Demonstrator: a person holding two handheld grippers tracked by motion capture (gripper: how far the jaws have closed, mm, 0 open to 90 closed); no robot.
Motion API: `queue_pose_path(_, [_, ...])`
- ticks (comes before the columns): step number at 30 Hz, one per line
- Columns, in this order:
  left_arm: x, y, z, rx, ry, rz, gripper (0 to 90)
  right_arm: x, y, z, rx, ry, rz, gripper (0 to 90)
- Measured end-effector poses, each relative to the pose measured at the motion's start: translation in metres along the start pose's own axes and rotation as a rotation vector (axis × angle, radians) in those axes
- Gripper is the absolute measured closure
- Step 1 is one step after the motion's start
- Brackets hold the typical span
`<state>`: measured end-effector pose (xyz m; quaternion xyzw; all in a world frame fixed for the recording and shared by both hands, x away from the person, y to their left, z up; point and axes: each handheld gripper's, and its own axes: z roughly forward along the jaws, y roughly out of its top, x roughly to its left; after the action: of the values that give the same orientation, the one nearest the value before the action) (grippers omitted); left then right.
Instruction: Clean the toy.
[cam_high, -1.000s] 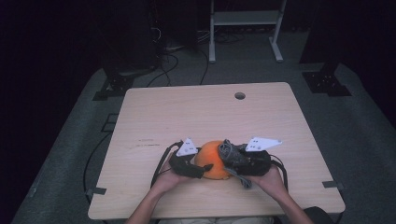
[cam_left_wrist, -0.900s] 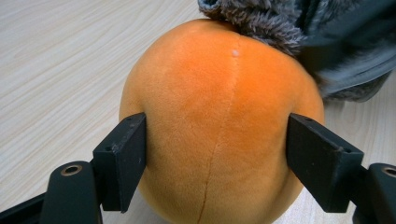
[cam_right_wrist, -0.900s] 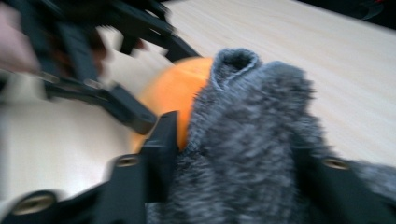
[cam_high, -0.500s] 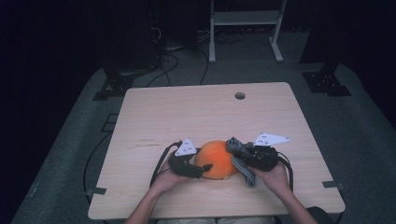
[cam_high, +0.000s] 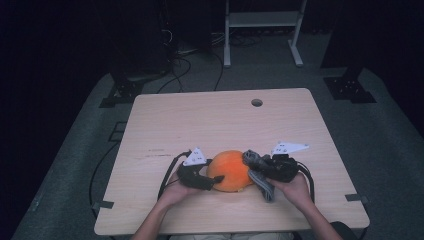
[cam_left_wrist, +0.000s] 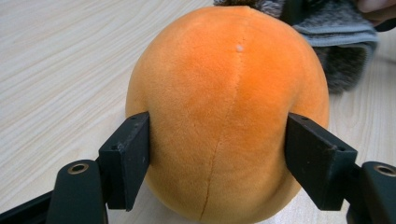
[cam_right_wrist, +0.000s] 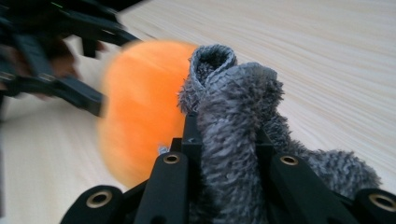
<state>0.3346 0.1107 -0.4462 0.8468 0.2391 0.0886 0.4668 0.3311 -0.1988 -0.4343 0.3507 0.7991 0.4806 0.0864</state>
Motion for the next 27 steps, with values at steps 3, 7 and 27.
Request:
queue_pose_path(3, [0.000, 0.000, 0.000, -0.001, -0.003, -0.001, 27.1, 0.002, 0.001, -0.004, -0.038, 0.038, 0.017, 74.6])
queue_pose_path(7, [0.002, -0.001, -0.001, 0.000, -0.003, -0.007, 27.2, 0.008, 0.004, 0.000, -0.043, 0.075, -0.011, 74.6])
queue_pose_path(27, [0.001, 0.009, -0.003, -0.062, -0.010, -0.033, 27.9, 0.005, 0.004, 0.003, -0.060, 0.097, 0.036, 74.7])
